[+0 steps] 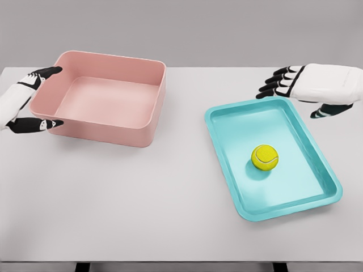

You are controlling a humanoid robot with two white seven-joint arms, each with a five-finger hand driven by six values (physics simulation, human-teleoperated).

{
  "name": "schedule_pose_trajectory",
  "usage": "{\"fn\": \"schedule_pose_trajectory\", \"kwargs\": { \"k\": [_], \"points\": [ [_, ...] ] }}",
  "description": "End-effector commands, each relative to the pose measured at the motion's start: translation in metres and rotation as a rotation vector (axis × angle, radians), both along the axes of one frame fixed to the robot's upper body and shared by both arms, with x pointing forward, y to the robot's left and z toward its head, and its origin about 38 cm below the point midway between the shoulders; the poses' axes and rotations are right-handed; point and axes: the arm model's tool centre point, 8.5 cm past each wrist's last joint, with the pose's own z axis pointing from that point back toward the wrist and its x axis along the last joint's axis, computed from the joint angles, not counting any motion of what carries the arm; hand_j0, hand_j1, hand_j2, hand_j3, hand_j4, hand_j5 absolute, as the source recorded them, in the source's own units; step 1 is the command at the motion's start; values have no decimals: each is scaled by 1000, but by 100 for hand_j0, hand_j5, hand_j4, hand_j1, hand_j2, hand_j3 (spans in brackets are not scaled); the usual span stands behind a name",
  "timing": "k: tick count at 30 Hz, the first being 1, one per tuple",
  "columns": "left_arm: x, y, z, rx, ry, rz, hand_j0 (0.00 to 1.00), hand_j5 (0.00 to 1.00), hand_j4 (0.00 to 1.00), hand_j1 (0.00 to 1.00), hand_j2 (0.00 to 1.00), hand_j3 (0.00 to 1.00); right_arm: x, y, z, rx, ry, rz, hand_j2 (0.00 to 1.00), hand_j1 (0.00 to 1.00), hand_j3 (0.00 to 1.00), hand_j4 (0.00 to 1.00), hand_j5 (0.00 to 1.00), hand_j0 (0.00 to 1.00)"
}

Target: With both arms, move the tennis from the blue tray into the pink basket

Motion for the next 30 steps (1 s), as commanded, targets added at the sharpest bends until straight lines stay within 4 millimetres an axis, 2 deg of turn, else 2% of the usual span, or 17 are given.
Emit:
{"fn": "schedule_pose_trajectory", "kwargs": {
  "k": [1,4,6,7,8,11,14,17,20,24,30],
  "points": [
    [0,1,2,-7,-4,2,100,100,100,100,100,100,-1,2,0,5,1,11,100,100,100,100,100,100],
    [-1,-1,3,-15,-7,-4,100,100,100,100,100,100,-4,2,-3,-8,10,36,100,100,100,100,100,100],
    [-6,-9,9,-57,-19,-32,100,100,100,100,100,100,-6,0,-22,-26,70,20,100,100,100,100,100,100],
    [-8,-10,16,-130,-23,-52,100,100,100,100,100,100,-5,1,-36,-13,133,-20,99,99,99,99,99,99],
    [-13,-9,16,-186,-8,-60,100,100,100,100,100,100,-4,2,-46,37,208,-74,99,99,99,99,99,99],
    [-24,6,25,-216,32,-68,100,100,100,100,100,100,-1,4,-46,163,309,-134,100,100,100,100,100,100],
    [-37,20,34,-280,86,-79,100,100,100,100,100,100,10,-15,-69,163,384,-262,100,100,100,100,100,100],
    [-52,33,17,-330,178,-51,100,100,100,100,100,100,7,-18,-89,130,431,-275,100,100,100,100,100,100],
    [-66,43,4,-371,296,-39,100,100,100,100,100,100,5,-10,-99,119,449,-246,100,100,100,100,100,100],
    [-80,28,-33,-445,441,-54,100,100,100,100,100,100,2,-4,-108,112,469,-220,100,100,100,100,100,100],
    [-97,18,-66,-473,558,-57,100,100,100,100,100,100,0,5,-125,81,494,-202,100,100,100,100,100,100]
  ]
}}
